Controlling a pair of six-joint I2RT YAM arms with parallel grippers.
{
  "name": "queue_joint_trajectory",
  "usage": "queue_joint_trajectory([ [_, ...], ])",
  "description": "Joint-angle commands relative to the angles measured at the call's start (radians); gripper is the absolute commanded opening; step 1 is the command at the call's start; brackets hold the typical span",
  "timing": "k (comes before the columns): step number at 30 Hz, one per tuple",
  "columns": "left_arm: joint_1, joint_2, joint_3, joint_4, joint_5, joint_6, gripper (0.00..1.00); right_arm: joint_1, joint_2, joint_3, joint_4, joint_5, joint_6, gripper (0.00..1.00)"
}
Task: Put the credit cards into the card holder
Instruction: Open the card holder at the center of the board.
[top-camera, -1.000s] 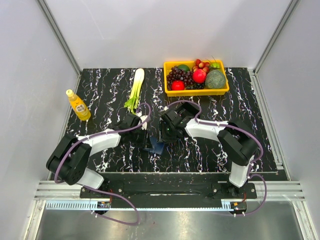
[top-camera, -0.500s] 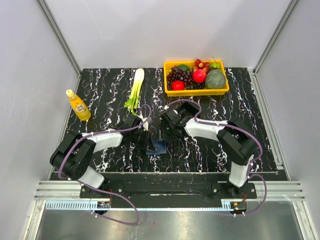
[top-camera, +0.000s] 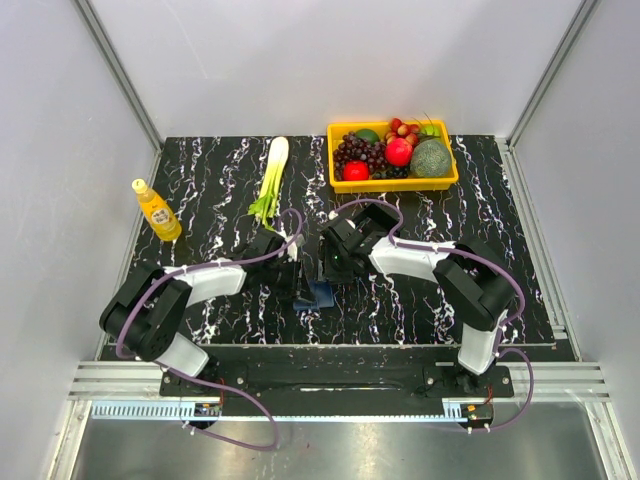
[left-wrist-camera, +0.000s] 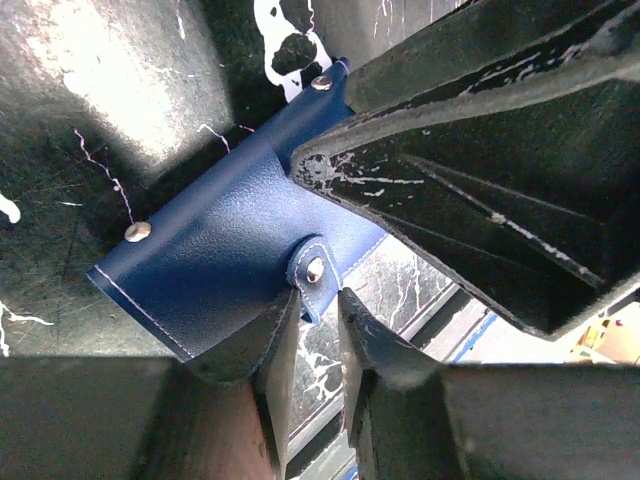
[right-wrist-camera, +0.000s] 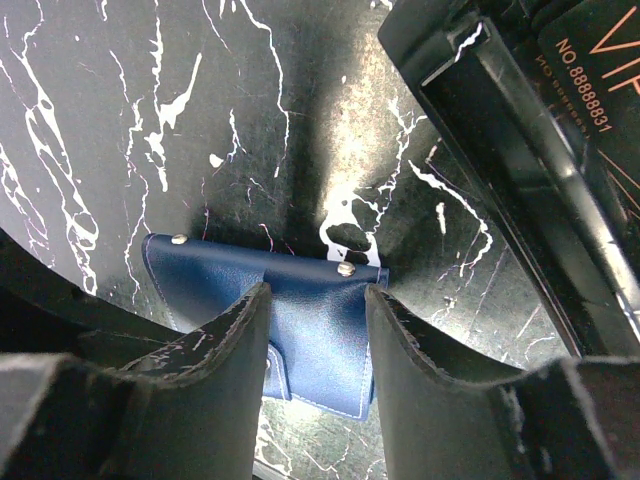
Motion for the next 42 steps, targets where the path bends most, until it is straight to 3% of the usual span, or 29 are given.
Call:
queue_joint_trajectory([
  [1, -0.025, 0.049, 0.030, 0.124, -0.102, -0.018, 0.25, 0.051, 0.087, -0.064, -0.017, -0.050, 0.028, 0.49],
  [2, -0.034, 0.055, 0.034, 0.124, -0.112, -0.025, 0.25, 0.054, 0.088, -0.065, -0.017, -0.051, 0.031, 0.50],
  [7, -0.080, 0.078, 0.040, 0.127, -0.183, -0.059, 0.00, 0.062, 0.093, -0.071, -0.005, -0.050, 0.044, 0.49],
  [16, -0.103, 0.015, 0.060, 0.091, -0.310, -0.006, 0.00, 0.065, 0.091, -0.093, 0.003, -0.056, 0.036, 0.49],
  [23, -0.097, -0.051, 0.088, -0.086, -0.514, 0.056, 0.00, 0.065, 0.047, -0.133, -0.023, -0.017, 0.056, 0.48],
  [32, -0.040, -0.054, 0.188, -0.211, -0.551, 0.183, 0.00, 0.071, -0.010, -0.179, -0.014, -0.062, 0.077, 0.47],
  [35, -0.034, -0.043, 0.221, -0.218, -0.461, 0.229, 0.18, 0.074, -0.010, -0.171, -0.017, -0.057, 0.077, 0.48],
  [38, -0.034, -0.035, 0.215, -0.240, -0.405, 0.241, 0.44, 0.074, -0.016, -0.159, -0.029, -0.027, 0.097, 0.50],
  [42, -0.037, -0.129, 0.146, -0.257, -0.386, 0.202, 0.58, 0.074, -0.001, -0.142, -0.034, -0.017, 0.120, 0.52],
])
